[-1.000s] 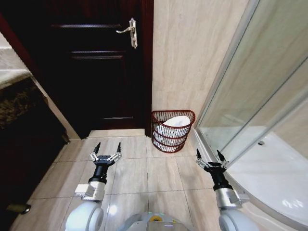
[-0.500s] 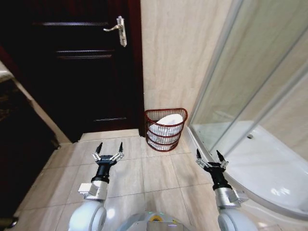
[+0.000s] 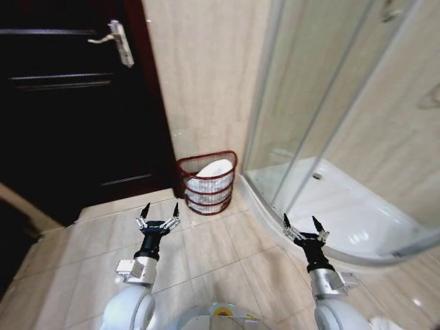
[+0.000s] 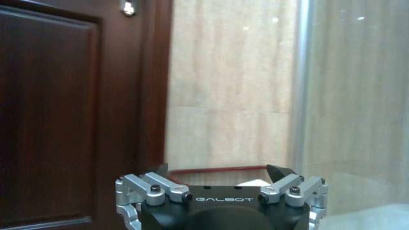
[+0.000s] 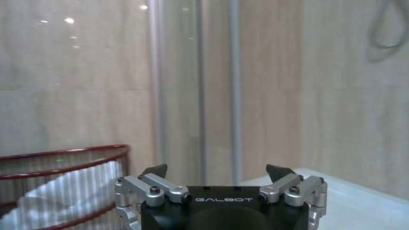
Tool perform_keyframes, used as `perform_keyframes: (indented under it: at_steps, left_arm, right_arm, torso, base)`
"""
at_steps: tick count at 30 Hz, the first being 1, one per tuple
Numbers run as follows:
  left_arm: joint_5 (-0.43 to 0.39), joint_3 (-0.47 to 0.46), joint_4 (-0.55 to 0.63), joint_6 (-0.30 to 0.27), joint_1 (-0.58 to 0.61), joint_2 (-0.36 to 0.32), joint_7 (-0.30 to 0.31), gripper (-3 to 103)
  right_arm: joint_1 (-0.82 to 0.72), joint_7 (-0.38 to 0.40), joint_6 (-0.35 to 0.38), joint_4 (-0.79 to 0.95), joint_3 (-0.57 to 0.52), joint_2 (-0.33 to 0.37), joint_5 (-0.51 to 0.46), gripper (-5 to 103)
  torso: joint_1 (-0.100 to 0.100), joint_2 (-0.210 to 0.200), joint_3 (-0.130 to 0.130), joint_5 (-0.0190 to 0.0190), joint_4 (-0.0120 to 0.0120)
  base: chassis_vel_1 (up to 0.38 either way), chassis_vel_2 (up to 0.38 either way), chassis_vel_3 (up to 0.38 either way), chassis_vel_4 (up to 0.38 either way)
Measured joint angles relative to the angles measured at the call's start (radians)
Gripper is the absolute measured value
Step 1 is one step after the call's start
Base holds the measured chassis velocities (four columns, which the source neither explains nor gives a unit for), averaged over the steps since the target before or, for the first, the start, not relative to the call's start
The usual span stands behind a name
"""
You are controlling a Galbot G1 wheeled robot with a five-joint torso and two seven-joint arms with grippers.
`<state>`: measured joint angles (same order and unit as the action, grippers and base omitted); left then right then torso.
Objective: Discard the used towel into the hamper.
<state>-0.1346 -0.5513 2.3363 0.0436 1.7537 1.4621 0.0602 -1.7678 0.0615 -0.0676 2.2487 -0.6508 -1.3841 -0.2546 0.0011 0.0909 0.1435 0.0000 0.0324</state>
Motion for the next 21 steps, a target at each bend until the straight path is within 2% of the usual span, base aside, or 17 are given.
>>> perform_keyframes:
  at_steps: [14,21]
  left_arm:
    - [0.012,0.003,-0.002,0.005,0.002,0.011,0.001,100]
    - [0.016,0.003,-0.002,0.008,0.005,0.016,0.001,100]
  right_arm:
    - [-0.008,0.001,-0.017,-0.008,-0.002,0.008,-0.006,100]
    - [-0.014,-0.005,-0.021,-0.007,0.007,0.003,-0.002,100]
  torso:
    - [-0.001,-0.01,-0.008,0.0,-0.0001]
    - [-0.001,-0.015,-0.013,0.0001,0.0]
  base:
    - [-0.057,-0.19,-0.192,-0.062]
    - [-0.139,-0.115,-0.121,-0.135]
